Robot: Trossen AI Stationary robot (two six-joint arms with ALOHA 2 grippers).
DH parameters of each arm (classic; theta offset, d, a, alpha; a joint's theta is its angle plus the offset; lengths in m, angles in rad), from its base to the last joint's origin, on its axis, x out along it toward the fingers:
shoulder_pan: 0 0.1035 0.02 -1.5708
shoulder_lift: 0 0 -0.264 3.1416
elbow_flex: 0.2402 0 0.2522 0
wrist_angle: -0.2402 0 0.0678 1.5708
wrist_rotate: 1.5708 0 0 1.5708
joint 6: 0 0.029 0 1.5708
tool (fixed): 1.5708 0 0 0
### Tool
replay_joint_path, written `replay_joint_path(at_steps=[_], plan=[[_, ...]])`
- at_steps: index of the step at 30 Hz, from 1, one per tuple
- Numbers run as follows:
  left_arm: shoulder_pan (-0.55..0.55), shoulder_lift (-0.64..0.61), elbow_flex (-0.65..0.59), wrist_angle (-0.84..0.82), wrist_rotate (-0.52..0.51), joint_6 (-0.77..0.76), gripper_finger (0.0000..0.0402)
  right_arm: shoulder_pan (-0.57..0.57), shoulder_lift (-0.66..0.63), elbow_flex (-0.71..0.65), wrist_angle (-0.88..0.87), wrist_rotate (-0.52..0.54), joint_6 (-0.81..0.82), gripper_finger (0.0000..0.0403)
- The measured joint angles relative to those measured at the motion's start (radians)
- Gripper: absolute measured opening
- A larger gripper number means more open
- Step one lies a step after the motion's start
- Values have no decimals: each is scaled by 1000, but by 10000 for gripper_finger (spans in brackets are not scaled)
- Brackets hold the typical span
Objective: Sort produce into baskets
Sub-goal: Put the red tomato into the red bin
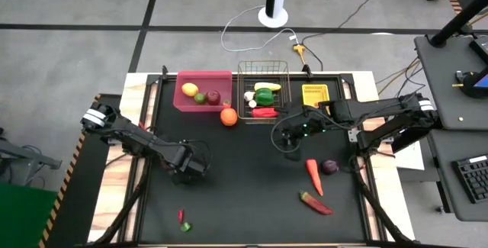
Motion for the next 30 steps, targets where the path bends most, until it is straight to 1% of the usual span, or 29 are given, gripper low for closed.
replay_joint_path(at_steps=[9, 17, 22, 26, 30], plan=[[0, 0, -6, 4, 1, -18, 294, 0, 0, 0, 10, 0, -8, 203], [0, 0, -6, 4, 1, -18, 259, 0, 0, 0, 9, 0, -8, 203], [0, 0, 3, 4, -7, -6, 249, 0, 0, -3, 9, 0, -9, 203], [-6, -7, 44, 31, -44, 20, 248, 0, 0, -9, 8, 0, -9, 203], [-17, -39, 127, 66, -109, 60, 247, 2, 0, -21, 11, -1, -15, 203]])
